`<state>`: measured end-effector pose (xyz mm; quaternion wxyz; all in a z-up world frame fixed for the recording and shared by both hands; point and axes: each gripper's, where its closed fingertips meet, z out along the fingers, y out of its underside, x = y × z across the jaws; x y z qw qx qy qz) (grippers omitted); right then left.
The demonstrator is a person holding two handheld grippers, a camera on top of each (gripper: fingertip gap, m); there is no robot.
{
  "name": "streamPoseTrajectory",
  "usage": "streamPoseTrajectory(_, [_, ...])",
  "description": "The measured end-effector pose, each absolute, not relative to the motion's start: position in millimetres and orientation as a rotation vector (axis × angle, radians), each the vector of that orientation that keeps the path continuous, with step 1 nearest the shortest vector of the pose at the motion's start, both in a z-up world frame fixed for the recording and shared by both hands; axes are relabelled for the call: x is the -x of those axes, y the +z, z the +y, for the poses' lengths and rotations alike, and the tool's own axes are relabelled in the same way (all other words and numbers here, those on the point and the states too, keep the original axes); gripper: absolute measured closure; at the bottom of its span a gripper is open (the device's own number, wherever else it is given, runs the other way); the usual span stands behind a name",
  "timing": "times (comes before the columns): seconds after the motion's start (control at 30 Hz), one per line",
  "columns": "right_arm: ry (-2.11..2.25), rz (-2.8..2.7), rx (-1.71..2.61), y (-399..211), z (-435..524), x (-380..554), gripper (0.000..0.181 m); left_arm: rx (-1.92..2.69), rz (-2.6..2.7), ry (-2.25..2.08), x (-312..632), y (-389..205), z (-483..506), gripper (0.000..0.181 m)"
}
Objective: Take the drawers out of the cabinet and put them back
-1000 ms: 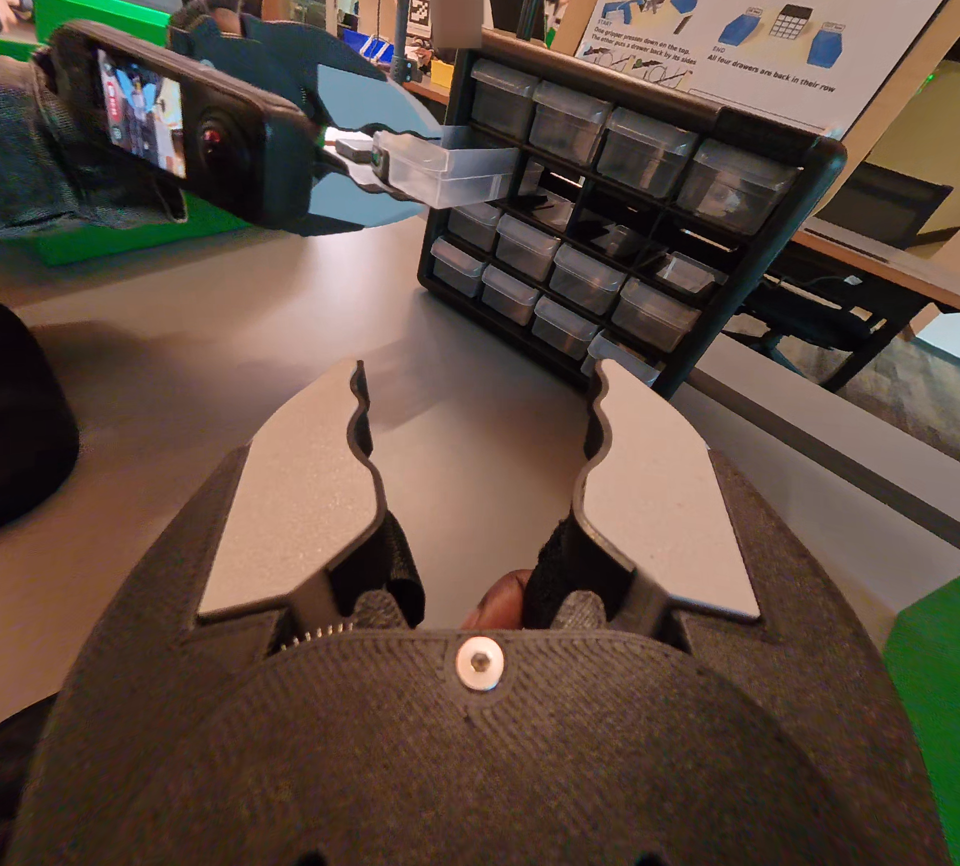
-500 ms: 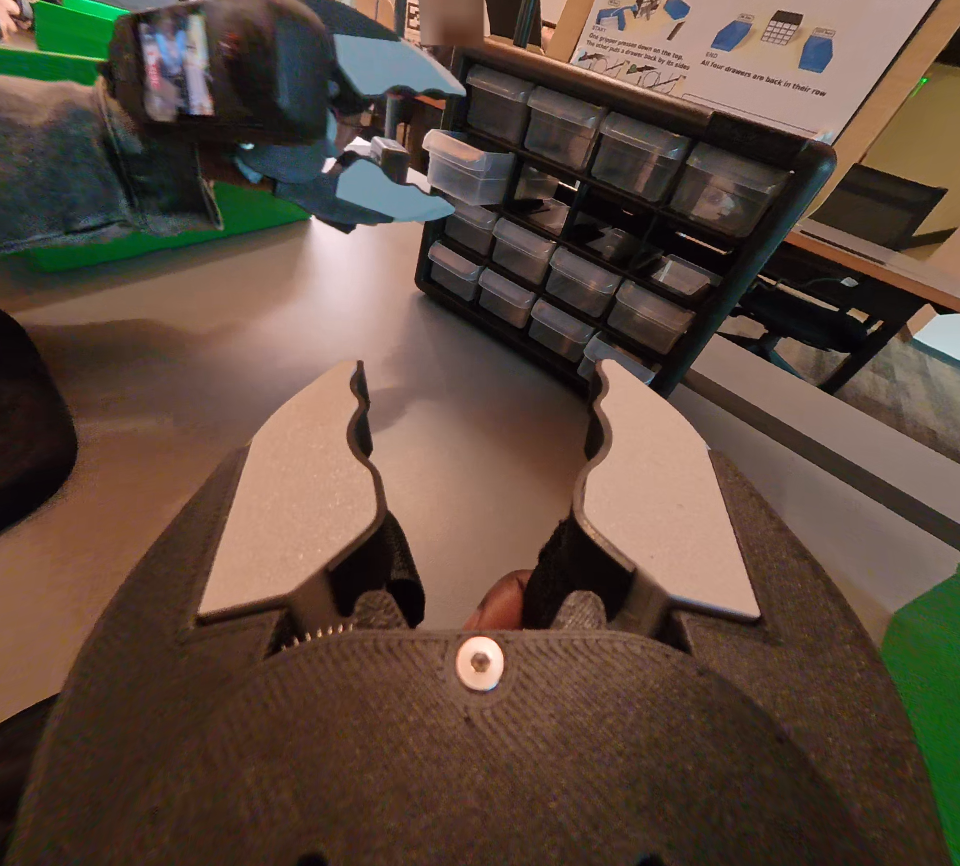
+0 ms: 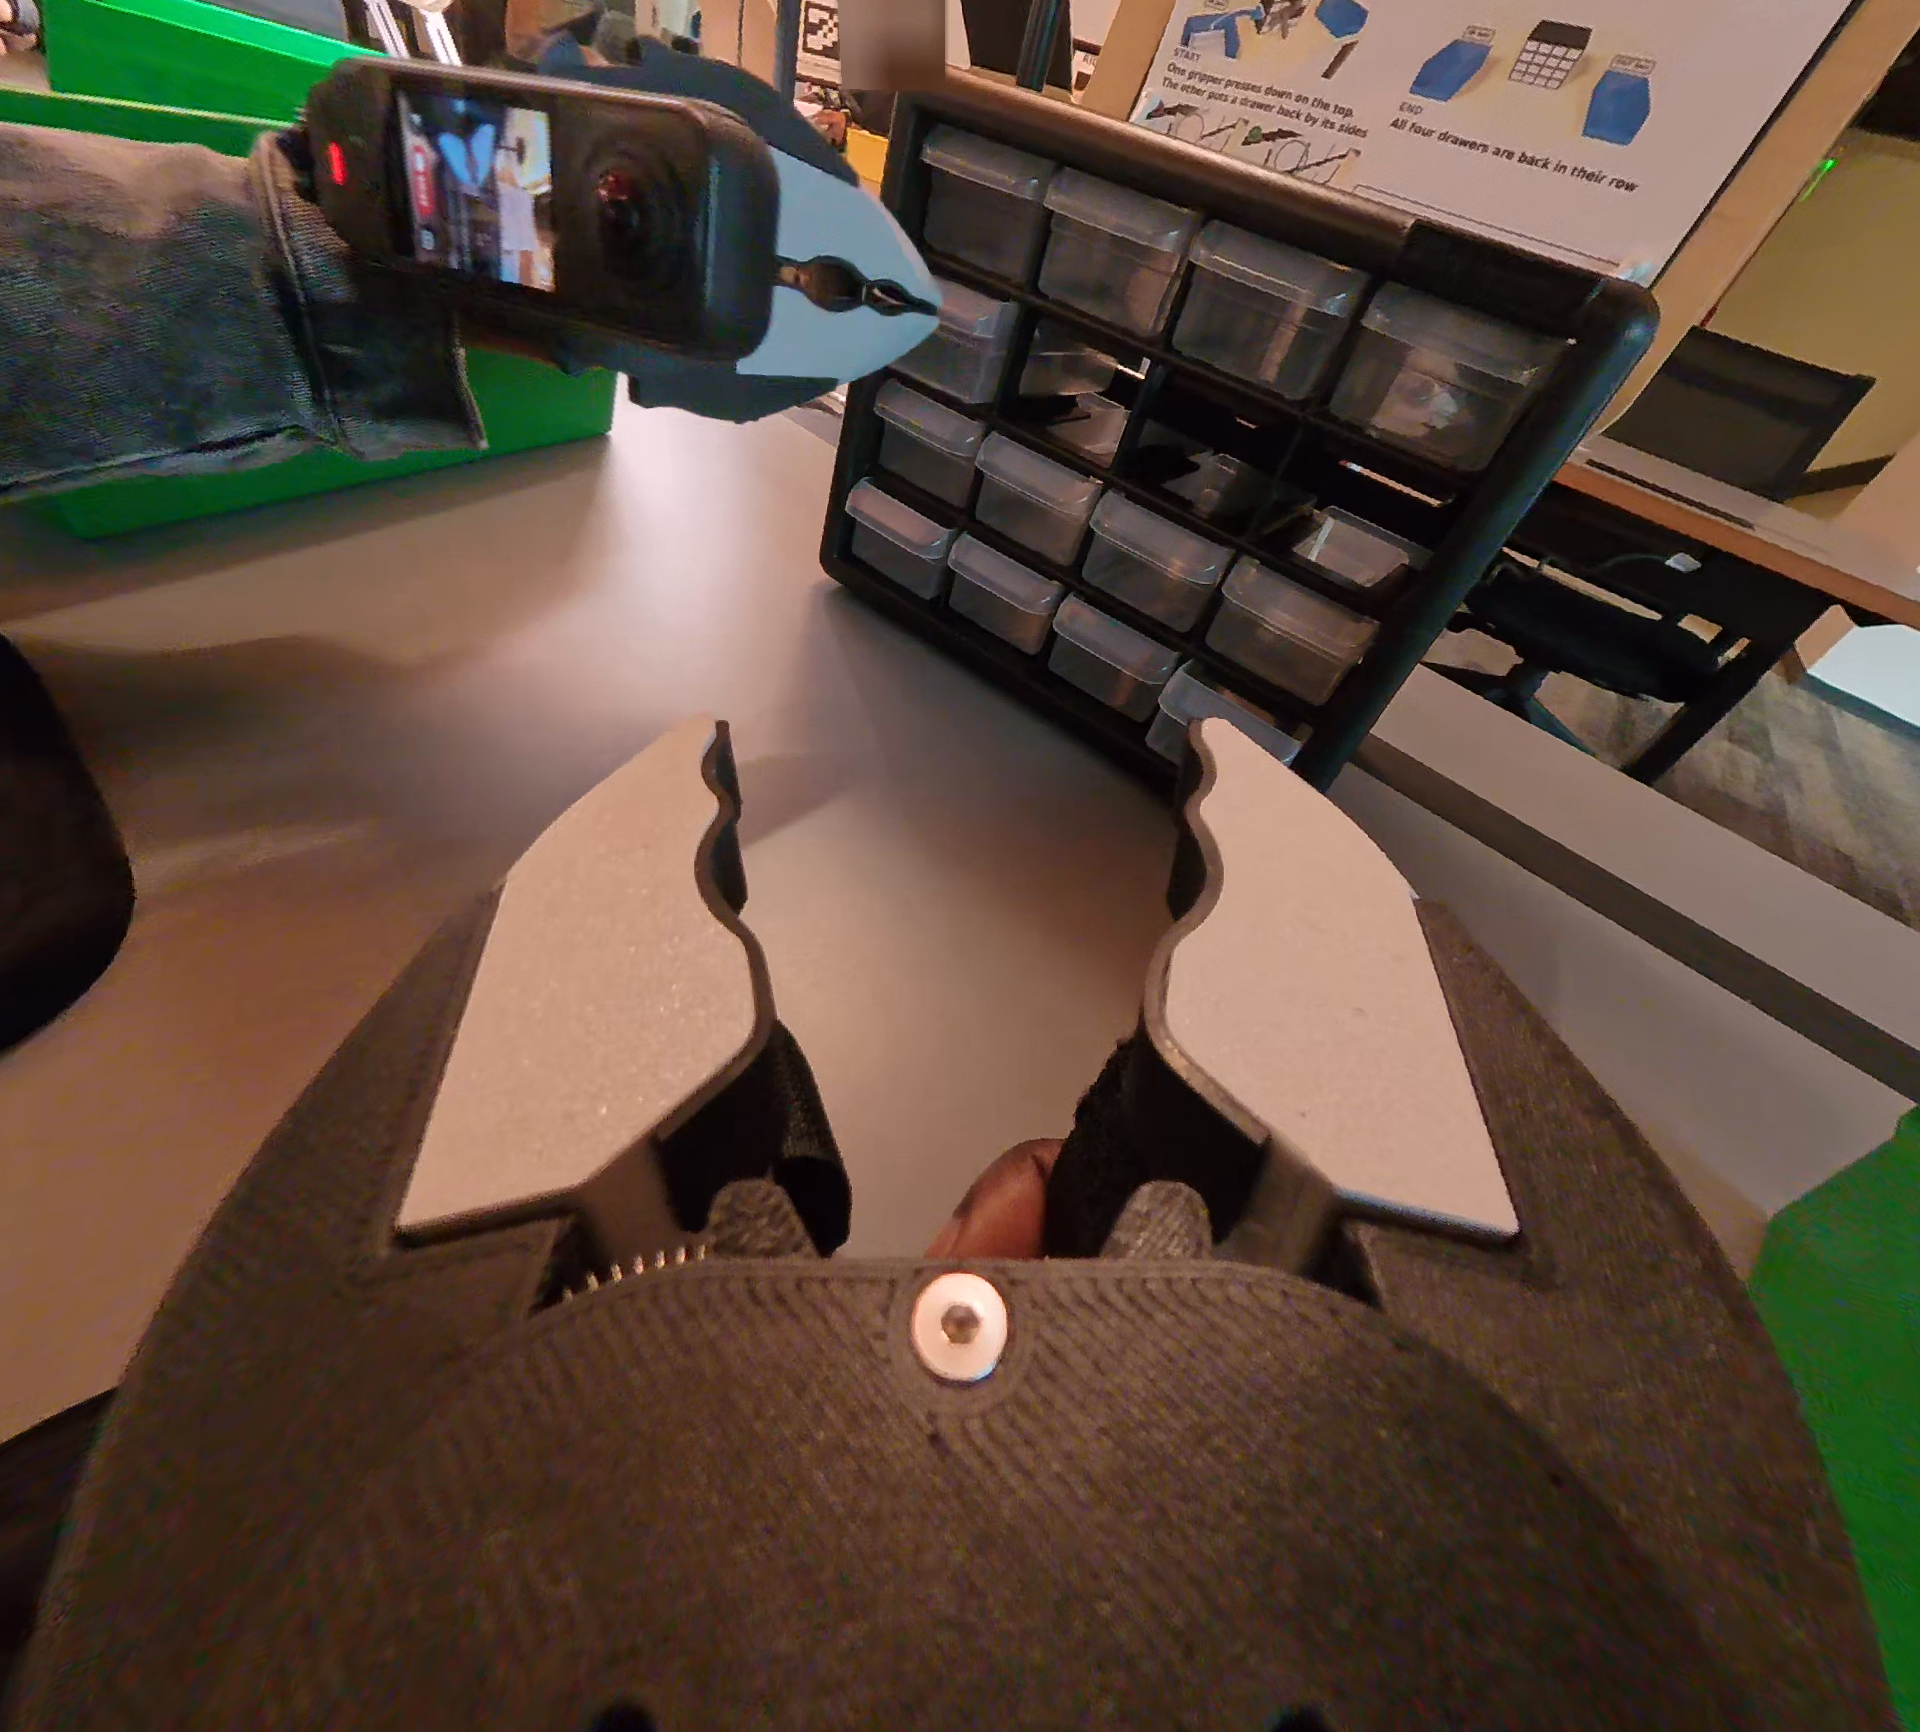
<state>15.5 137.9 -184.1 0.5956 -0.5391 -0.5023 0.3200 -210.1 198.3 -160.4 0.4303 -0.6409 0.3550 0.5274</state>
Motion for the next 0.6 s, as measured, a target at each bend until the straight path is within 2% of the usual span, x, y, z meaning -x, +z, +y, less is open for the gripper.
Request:
streamPoseTrajectory(0.03, [0.742, -1.165, 1.252, -183.9, 138.1, -15.6, 0.100, 1.606, 0.886, 1.319, 212.6, -160.8, 200.6, 0.181])
streamPoseTrajectory(0.43, [0.746, -1.152, 1.251, -182.1, 139.5, -16.7, 0.100, 1.640, 0.854, 1.317, 216.7, -162.4, 209.1, 0.181])
streamPoseTrajectory(0.53, [0.744, -1.154, 1.255, -182.9, 140.0, -16.7, 0.100, 1.669, 0.790, 1.274, 214.7, -160.8, 200.8, 0.172])
streamPoseTrajectory(0.6, [0.745, -1.155, 1.257, -183.2, 140.2, -16.8, 0.099, 1.712, 0.695, 1.131, 203.7, -158.4, 187.1, 0.158])
